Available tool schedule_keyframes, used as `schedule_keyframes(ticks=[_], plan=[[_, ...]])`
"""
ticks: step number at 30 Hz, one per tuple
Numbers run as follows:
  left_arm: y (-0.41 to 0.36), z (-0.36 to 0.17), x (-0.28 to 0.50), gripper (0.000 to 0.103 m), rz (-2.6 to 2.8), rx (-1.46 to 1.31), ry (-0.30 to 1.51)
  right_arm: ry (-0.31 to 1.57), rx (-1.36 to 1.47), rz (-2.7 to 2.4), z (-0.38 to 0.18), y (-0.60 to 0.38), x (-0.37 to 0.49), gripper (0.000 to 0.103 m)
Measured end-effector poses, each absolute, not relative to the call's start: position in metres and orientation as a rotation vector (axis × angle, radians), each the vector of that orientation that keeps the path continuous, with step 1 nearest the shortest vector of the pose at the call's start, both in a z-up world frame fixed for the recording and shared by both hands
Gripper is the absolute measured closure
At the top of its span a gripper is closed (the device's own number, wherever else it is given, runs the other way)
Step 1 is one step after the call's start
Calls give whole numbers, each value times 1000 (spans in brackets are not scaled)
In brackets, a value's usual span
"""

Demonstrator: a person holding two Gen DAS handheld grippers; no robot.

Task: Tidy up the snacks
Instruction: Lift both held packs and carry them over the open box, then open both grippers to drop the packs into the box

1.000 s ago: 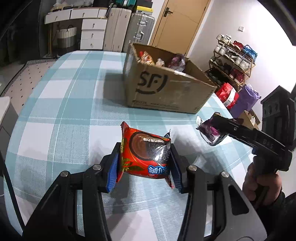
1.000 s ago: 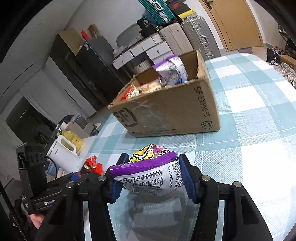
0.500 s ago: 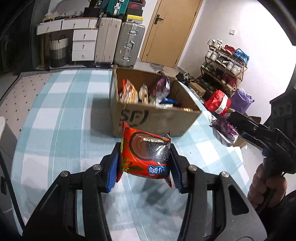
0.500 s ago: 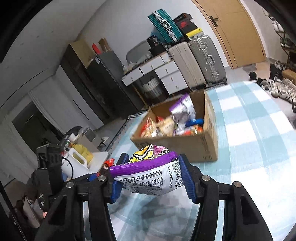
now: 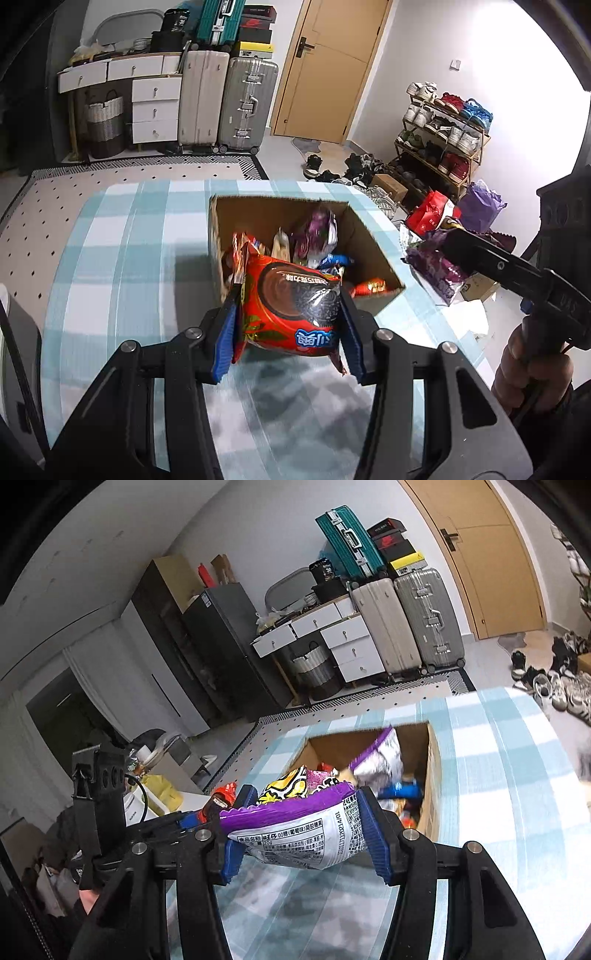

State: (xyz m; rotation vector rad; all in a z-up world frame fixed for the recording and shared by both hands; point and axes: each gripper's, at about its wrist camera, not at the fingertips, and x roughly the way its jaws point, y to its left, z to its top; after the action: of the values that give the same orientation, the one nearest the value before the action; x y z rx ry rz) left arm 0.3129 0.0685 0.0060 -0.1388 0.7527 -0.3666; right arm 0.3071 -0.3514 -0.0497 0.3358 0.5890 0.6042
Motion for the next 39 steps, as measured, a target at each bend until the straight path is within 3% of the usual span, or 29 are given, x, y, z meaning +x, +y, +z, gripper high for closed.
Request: schedule_keyframes(ticks=[12,29,31,34,39], plan=[[42,16,379,58,-377,-120,774,594,269,584,-37,-346,357,47],[22,-10,448,57,-395,-71,813,667,230,549,-73,-342,408,45],[20,-11,452,48,-396,-68,809,659,202,536,-78,-340,412,40],[17,-10,455,41,-394,-48,795,660,171,538,-86,-339,416,20],[22,-7,449,40,-364,-30,776,619,183,516,-86,-347,409,21]])
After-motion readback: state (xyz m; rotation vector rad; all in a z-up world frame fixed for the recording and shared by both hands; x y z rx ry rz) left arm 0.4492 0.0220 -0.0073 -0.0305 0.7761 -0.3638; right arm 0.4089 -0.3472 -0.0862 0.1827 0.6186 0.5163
